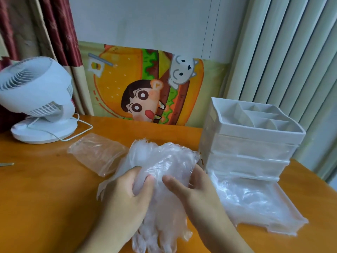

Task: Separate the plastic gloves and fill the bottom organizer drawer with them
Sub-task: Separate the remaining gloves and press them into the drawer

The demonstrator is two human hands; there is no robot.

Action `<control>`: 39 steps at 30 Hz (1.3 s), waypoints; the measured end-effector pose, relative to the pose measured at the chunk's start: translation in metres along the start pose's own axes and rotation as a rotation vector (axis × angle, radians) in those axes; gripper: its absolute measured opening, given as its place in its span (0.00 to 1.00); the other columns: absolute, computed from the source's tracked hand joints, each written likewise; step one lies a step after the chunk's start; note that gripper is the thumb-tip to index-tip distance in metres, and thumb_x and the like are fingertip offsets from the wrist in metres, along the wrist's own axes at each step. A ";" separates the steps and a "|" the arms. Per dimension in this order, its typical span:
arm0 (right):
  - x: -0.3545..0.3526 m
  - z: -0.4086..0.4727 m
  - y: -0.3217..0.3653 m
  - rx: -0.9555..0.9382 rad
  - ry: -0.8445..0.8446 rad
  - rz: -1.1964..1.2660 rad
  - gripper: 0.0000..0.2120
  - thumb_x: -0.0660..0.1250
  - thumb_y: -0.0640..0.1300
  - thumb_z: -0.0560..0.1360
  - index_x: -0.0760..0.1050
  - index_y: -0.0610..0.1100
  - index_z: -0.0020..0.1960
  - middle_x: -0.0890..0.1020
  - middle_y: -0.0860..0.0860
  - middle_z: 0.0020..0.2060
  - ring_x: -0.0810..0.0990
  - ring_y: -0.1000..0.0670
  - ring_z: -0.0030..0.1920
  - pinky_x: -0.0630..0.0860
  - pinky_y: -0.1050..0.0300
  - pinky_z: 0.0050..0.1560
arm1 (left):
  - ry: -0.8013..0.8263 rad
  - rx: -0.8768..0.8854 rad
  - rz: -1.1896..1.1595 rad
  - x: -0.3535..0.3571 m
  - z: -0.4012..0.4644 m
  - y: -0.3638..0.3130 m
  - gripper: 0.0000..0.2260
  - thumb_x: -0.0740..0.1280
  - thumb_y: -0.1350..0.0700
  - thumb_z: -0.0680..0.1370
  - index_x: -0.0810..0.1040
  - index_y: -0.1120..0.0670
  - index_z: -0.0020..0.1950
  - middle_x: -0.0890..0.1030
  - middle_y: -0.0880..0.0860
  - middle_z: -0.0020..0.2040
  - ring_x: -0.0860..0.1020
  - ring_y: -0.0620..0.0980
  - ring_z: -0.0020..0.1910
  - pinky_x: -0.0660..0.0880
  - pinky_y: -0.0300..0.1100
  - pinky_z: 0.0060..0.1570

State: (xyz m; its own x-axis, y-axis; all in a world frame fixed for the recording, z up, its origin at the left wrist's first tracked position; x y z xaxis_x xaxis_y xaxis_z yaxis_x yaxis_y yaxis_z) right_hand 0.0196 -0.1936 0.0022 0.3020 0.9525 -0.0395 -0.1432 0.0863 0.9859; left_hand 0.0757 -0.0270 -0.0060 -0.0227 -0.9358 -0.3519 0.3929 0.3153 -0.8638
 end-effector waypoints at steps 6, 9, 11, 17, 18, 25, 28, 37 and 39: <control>-0.017 0.004 -0.007 0.040 -0.201 -0.077 0.18 0.73 0.42 0.79 0.70 0.44 0.33 0.70 0.49 0.29 0.69 0.50 0.32 0.66 0.56 0.33 | 0.161 -0.179 -0.282 -0.005 0.010 0.010 0.25 0.70 0.34 0.71 0.83 0.57 0.49 0.82 0.65 0.42 0.79 0.53 0.41 0.72 0.52 0.47; -0.013 0.003 -0.007 0.038 -0.127 -0.108 0.12 0.73 0.41 0.78 0.77 0.41 0.37 0.76 0.44 0.31 0.74 0.49 0.34 0.70 0.53 0.36 | 0.257 -0.271 -0.382 -0.008 0.011 0.009 0.15 0.74 0.39 0.76 0.85 0.49 0.54 0.87 0.45 0.51 0.84 0.43 0.54 0.74 0.48 0.62; -0.008 0.001 -0.007 0.056 -0.048 -0.139 0.15 0.73 0.39 0.79 0.79 0.47 0.34 0.76 0.50 0.29 0.74 0.52 0.32 0.70 0.57 0.36 | 0.238 -0.233 -0.375 -0.009 0.014 0.010 0.17 0.73 0.38 0.76 0.85 0.50 0.53 0.86 0.42 0.48 0.83 0.41 0.51 0.73 0.44 0.58; -0.003 -0.004 0.005 0.049 0.041 -0.084 0.06 0.73 0.37 0.78 0.86 0.46 0.45 0.88 0.48 0.39 0.87 0.49 0.40 0.80 0.58 0.39 | 0.132 -0.038 -0.193 -0.010 0.015 0.012 0.28 0.67 0.32 0.75 0.82 0.58 0.46 0.79 0.50 0.37 0.76 0.50 0.37 0.73 0.48 0.44; -0.004 -0.004 0.006 0.047 0.029 -0.046 0.02 0.74 0.40 0.78 0.86 0.44 0.48 0.89 0.47 0.41 0.89 0.48 0.43 0.81 0.57 0.41 | 0.154 -0.010 -0.162 -0.007 0.014 0.013 0.24 0.66 0.32 0.76 0.84 0.53 0.47 0.84 0.52 0.40 0.81 0.52 0.40 0.78 0.52 0.47; -0.014 0.003 -0.008 -0.008 -0.123 -0.073 0.11 0.75 0.43 0.79 0.80 0.39 0.41 0.83 0.40 0.35 0.80 0.47 0.36 0.74 0.49 0.41 | 0.263 -0.051 -0.275 -0.004 0.009 0.010 0.32 0.65 0.30 0.77 0.81 0.61 0.54 0.76 0.50 0.42 0.74 0.48 0.43 0.69 0.47 0.51; -0.012 0.003 -0.009 0.015 -0.068 -0.050 0.12 0.76 0.47 0.78 0.81 0.39 0.43 0.84 0.36 0.40 0.83 0.43 0.38 0.76 0.46 0.43 | 0.247 -0.065 -0.276 -0.006 0.011 0.010 0.35 0.63 0.31 0.78 0.74 0.67 0.49 0.66 0.51 0.36 0.67 0.47 0.39 0.64 0.45 0.46; -0.026 0.007 -0.011 -0.017 -0.146 -0.126 0.20 0.73 0.47 0.80 0.67 0.37 0.41 0.68 0.40 0.31 0.68 0.48 0.34 0.65 0.49 0.37 | 0.360 -0.296 -0.442 -0.009 0.012 0.012 0.09 0.71 0.42 0.76 0.82 0.46 0.43 0.81 0.33 0.37 0.78 0.35 0.42 0.70 0.35 0.54; -0.028 0.007 -0.011 -0.033 -0.148 -0.120 0.19 0.73 0.48 0.80 0.70 0.36 0.44 0.74 0.32 0.35 0.73 0.47 0.35 0.69 0.47 0.37 | 0.461 -0.309 -0.346 -0.008 0.012 0.012 0.14 0.72 0.43 0.77 0.85 0.52 0.42 0.84 0.43 0.39 0.83 0.44 0.43 0.73 0.36 0.51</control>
State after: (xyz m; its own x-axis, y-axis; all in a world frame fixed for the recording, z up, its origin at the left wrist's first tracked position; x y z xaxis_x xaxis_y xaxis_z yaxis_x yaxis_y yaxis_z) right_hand 0.0194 -0.2231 -0.0063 0.4541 0.8814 -0.1301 -0.1274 0.2087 0.9696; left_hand 0.0920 -0.0176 -0.0090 -0.5191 -0.8495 -0.0940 0.0112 0.1032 -0.9946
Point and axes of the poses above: each hand's wrist, its own z-axis towards the middle knuckle, its own x-axis out of the palm, y = z × x, the point moved 4 cm from there along z, towards the middle knuckle
